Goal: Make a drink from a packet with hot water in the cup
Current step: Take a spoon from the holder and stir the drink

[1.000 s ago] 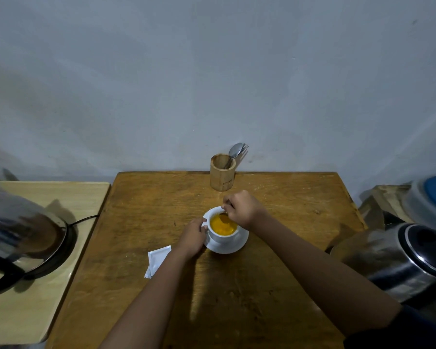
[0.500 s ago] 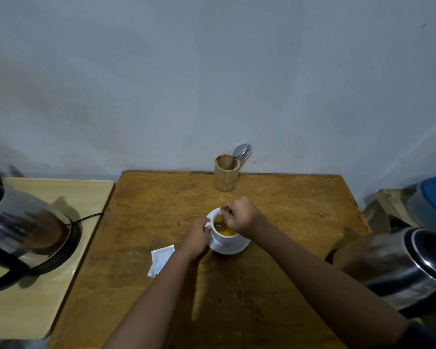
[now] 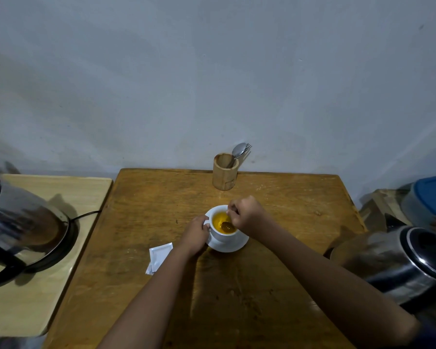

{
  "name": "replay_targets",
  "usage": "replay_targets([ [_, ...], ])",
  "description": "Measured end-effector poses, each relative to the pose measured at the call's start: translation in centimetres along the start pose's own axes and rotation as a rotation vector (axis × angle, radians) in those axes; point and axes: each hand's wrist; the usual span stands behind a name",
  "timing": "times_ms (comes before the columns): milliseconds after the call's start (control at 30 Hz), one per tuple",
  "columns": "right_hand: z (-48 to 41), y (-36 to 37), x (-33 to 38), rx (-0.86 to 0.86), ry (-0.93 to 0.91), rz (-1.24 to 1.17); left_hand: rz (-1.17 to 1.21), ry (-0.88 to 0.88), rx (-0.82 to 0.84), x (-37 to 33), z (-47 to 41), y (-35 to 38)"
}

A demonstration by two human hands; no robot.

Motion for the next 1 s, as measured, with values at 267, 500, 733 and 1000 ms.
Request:
replay_targets([
  [267, -0.7, 1.1, 1.4, 0.001, 0.042, -0.028, 0.007, -0.022, 0.014, 0.3, -0.2, 0.1],
  [500, -1.0, 0.1, 0.5, 0.016, 0.152, 0.025, -0.015, -0.016, 0.009, -0.1, -0.1, -0.1],
  [733, -0.1, 0.1, 0.8, 0.031, 0.070, -0.005, -0.019, -0.025, 0.013, -0.2, -0.1, -0.1],
  [1000, -0.9, 0.7, 1.0, -0.015, 0.175, -0.056, -0.032, -0.017, 0.007, -0.2, -0.1, -0.1],
])
Point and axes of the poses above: each hand's wrist, its own z-axis away from the middle knuckle, its own y-axis out of the palm, x = y × z, and after that the axes turned 15 degrees about -x, right-handed
